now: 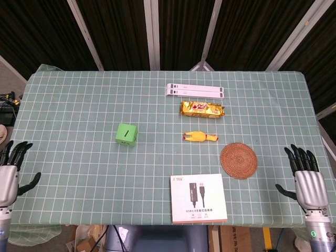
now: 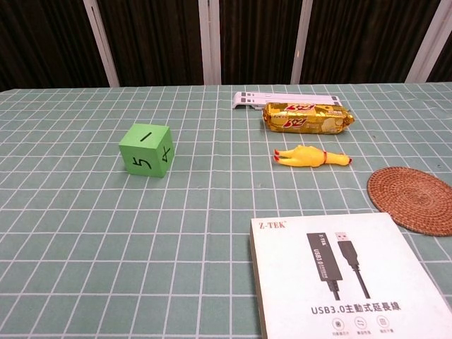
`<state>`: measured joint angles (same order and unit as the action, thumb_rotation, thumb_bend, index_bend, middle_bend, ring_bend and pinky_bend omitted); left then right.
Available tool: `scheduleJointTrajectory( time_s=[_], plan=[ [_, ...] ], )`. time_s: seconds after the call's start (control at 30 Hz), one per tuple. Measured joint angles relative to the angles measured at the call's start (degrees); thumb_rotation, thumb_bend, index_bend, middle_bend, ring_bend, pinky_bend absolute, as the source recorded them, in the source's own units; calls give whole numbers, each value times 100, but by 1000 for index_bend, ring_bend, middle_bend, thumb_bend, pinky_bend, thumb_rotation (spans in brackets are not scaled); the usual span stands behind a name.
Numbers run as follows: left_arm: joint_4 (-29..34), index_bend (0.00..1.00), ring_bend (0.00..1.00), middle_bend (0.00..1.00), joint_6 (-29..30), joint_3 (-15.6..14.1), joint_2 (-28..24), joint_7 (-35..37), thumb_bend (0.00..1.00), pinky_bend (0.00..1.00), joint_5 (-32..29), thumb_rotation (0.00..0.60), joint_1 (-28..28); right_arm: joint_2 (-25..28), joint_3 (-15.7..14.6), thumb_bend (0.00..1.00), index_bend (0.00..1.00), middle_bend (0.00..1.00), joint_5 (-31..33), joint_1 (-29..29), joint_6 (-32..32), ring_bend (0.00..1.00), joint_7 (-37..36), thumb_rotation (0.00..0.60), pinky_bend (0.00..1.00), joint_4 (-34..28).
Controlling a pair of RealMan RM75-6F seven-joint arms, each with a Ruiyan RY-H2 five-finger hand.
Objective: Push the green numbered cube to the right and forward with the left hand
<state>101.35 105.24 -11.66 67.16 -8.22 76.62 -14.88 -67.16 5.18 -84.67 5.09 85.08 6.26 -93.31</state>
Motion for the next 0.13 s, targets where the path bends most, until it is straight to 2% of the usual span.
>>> scheduleJointTrajectory(
  time_s=[0.13],
  plan=[
    [-107, 156, 0, 114, -18, 57, -61, 57, 345, 117, 159, 600, 147, -22, 18, 73, 55, 0, 45, 37, -62, 0, -2, 600, 0, 42]
  ],
)
